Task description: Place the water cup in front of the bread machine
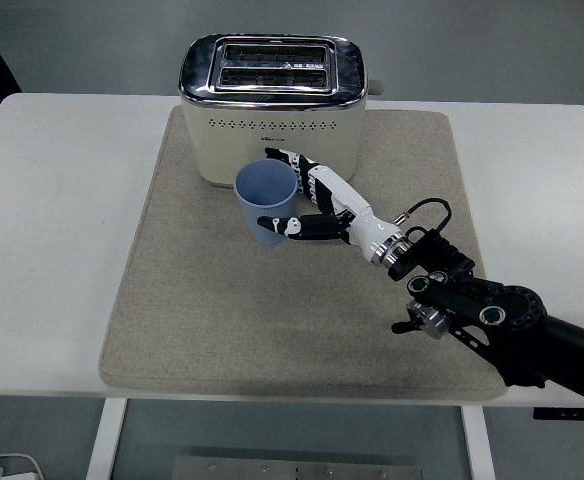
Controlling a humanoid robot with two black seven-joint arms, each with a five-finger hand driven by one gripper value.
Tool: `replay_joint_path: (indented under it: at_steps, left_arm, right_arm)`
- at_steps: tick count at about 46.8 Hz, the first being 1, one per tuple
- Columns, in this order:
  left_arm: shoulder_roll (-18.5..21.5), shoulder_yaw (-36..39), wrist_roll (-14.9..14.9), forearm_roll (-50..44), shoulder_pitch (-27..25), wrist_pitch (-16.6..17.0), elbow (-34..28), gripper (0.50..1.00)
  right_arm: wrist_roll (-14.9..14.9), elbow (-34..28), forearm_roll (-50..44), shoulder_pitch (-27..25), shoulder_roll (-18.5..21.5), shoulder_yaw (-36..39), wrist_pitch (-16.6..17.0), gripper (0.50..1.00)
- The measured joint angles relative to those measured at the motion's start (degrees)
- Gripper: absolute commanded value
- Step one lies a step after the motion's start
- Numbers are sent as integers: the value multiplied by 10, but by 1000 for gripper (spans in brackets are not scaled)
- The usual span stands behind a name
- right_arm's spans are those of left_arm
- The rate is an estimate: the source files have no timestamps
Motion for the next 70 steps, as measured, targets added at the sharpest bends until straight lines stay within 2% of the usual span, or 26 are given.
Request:
replay_joint_path:
  at_steps: [14, 29, 43, 51, 58, 70]
  left_arm:
    - [0, 0, 0, 0, 0, 0, 0, 1000]
    - [0, 0, 0, 0, -1, 0, 0, 1000]
    - [0, 0, 0, 0, 0, 0, 0, 1000]
    - [0, 0, 0, 0, 0, 0, 0, 1000]
    - [0, 0, 0, 0, -1, 0, 0, 1000]
    - [0, 0, 0, 0, 0, 0, 0, 1000]
  right_arm:
    - [0, 4, 1, 1, -12, 0, 10, 919]
    - [0, 4, 1, -5, -45, 1, 17, 919]
    - [9, 39, 1, -23, -121, 5, 29, 919]
    - [20, 40, 6, -39, -168, 14, 48, 919]
    - [20, 27, 15, -45, -194, 18, 49, 919]
    - [11, -36, 89, -57, -193, 83, 58, 919]
